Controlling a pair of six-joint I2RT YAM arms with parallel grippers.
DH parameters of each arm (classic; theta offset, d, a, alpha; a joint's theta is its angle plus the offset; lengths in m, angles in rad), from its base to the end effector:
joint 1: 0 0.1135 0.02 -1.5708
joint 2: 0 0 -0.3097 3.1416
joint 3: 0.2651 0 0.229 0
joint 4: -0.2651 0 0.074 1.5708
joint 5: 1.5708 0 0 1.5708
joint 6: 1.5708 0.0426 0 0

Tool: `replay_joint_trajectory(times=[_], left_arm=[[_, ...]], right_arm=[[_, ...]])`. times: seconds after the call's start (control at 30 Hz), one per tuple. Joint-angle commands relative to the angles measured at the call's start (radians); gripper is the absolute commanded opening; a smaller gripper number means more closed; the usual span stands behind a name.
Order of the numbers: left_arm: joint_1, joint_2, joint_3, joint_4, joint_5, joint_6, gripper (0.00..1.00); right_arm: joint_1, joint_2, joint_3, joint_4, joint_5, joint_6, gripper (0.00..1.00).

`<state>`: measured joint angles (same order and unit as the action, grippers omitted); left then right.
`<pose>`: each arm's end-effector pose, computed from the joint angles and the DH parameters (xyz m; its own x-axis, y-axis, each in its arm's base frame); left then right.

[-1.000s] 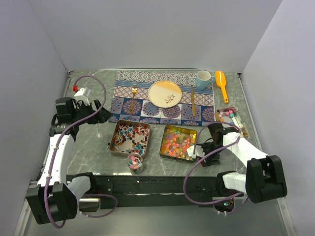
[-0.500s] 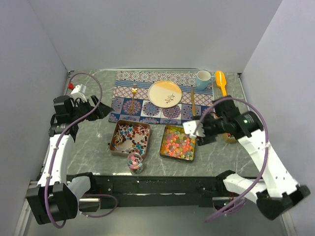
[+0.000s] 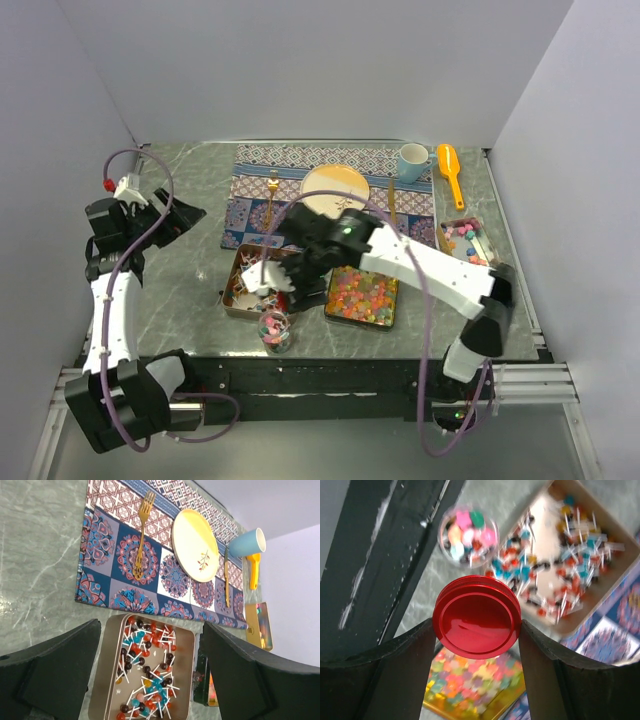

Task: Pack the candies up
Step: Pick up the bottle lid at the center of the board, then close the bottle lid on the packing bottle.

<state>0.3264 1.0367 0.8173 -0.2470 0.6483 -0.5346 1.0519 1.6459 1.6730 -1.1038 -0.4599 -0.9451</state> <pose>0.1859 0.0358 0.3420 -0.4966 -0.5968 -0.6302 0.0027 0.7250 -0.6887 0.1402 0.2835 0.3895 0.4596 -0.6598 -0.5945 -0.8708 -0.4664 -0.1555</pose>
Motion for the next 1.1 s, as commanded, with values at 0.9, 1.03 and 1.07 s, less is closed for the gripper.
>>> replay_joint_trajectory(times=[0.9,1.03,1.07], left_arm=[[0.085,-0.130,-0.066,0.098,-0.002,-0.076,0.98],[0.089,-0.142,-0.081,0.109,-0.007,-0.079,0.98],[0.091,-0.148,-0.089,0.110,-0.009,-0.082,0.98]], right_arm=[[0.189,0.338,0.277,-0.137,0.162,-0.014,0.55],[0.192,0.354,0.277,-0.139,0.173,-0.021,0.55],[0.195,0.359,0.278,-0.142,0.176,-0.026,0.55]])
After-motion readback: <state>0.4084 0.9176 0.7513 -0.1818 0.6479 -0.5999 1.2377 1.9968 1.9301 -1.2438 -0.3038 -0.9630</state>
